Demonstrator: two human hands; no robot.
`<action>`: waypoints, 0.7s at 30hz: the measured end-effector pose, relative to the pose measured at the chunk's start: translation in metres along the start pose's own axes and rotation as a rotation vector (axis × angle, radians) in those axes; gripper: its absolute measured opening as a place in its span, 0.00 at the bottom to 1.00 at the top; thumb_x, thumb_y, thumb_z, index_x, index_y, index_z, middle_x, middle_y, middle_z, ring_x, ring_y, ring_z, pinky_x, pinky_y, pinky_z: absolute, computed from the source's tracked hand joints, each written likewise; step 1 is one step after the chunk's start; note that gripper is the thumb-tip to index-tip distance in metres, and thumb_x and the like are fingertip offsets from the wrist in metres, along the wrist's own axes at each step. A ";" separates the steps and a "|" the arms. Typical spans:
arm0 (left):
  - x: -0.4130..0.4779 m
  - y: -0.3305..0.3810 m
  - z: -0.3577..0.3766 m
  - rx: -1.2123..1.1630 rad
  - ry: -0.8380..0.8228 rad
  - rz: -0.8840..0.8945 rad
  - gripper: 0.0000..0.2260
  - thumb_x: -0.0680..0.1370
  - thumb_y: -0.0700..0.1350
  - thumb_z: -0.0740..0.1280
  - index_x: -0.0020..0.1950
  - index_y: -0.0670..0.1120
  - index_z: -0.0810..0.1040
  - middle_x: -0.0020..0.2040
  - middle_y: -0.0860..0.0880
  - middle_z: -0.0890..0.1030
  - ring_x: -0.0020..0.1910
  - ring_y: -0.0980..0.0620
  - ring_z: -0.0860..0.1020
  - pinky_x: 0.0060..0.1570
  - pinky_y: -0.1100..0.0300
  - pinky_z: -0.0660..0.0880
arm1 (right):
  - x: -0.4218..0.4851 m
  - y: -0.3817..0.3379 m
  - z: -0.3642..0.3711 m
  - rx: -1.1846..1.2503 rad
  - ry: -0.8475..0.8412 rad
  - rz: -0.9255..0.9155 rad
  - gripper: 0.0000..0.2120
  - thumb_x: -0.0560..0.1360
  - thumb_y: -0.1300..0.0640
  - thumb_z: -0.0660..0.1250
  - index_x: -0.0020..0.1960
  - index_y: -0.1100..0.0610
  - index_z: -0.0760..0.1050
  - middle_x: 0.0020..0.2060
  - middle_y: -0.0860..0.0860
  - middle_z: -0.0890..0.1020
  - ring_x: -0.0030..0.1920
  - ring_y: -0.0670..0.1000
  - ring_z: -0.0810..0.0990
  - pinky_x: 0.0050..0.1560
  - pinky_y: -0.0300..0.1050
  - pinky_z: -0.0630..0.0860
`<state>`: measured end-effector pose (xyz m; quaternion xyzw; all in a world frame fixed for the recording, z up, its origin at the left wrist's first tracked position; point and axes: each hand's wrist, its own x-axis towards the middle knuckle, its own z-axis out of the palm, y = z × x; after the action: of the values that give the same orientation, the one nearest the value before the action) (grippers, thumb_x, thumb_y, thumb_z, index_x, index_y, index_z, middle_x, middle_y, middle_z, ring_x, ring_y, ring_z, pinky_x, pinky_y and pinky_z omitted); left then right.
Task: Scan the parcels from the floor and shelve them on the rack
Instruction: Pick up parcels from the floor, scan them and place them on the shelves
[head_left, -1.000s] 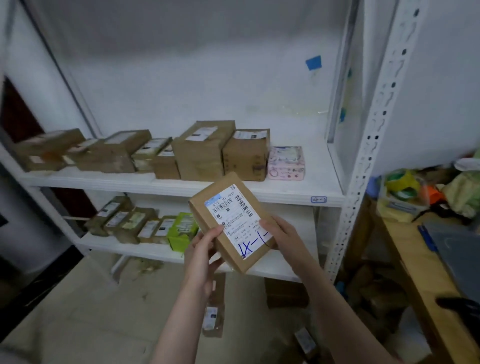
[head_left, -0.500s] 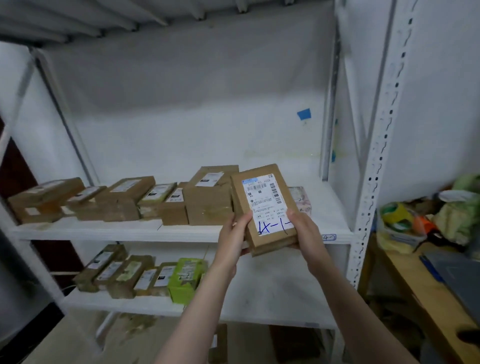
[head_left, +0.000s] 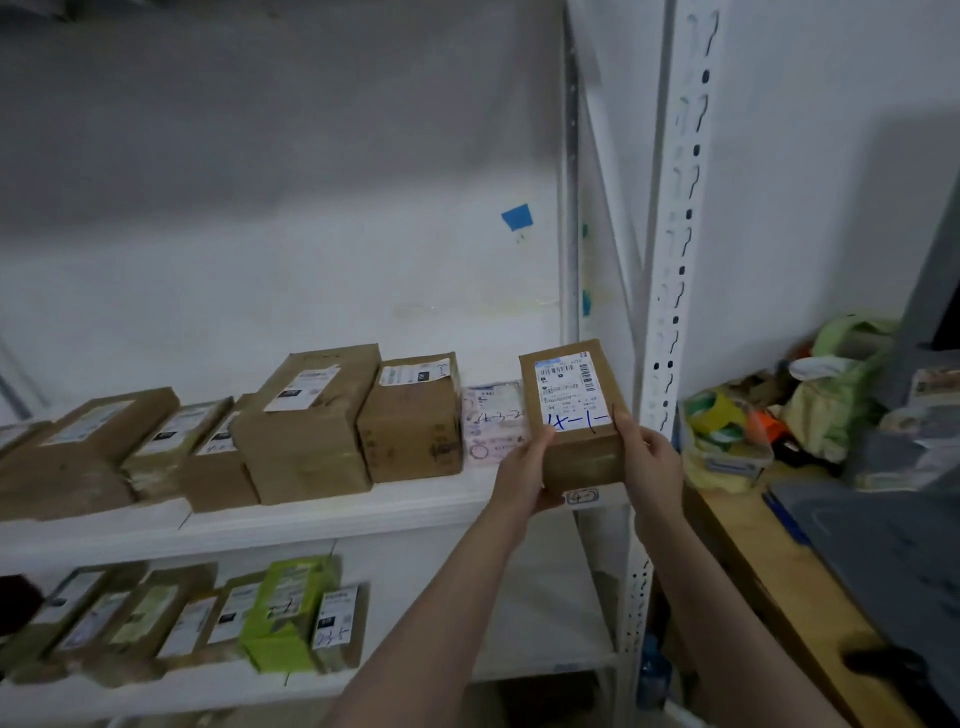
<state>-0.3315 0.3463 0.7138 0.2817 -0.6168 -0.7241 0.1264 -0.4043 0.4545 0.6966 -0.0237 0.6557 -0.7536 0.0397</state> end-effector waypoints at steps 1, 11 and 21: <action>0.011 0.000 0.006 0.015 -0.004 -0.007 0.15 0.82 0.58 0.63 0.62 0.50 0.78 0.55 0.48 0.81 0.50 0.50 0.80 0.43 0.54 0.82 | 0.010 0.004 -0.001 -0.011 0.014 0.000 0.17 0.79 0.42 0.64 0.59 0.53 0.74 0.47 0.49 0.80 0.45 0.44 0.78 0.36 0.38 0.71; 0.089 -0.019 0.028 0.134 0.080 -0.117 0.25 0.77 0.66 0.63 0.64 0.50 0.76 0.62 0.43 0.81 0.59 0.42 0.80 0.59 0.43 0.79 | 0.046 0.046 0.010 -0.283 0.153 -0.070 0.19 0.81 0.51 0.63 0.69 0.58 0.70 0.67 0.55 0.66 0.61 0.51 0.71 0.65 0.51 0.72; 0.112 -0.038 0.038 0.441 0.281 -0.085 0.39 0.79 0.72 0.49 0.74 0.43 0.71 0.69 0.40 0.76 0.66 0.40 0.75 0.70 0.46 0.69 | 0.063 0.088 0.013 -0.478 0.158 -0.209 0.20 0.80 0.59 0.65 0.72 0.54 0.72 0.54 0.54 0.76 0.49 0.49 0.75 0.52 0.44 0.73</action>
<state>-0.4369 0.3261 0.6521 0.4257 -0.7238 -0.5304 0.1159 -0.4631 0.4240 0.6107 -0.0410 0.8101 -0.5769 -0.0963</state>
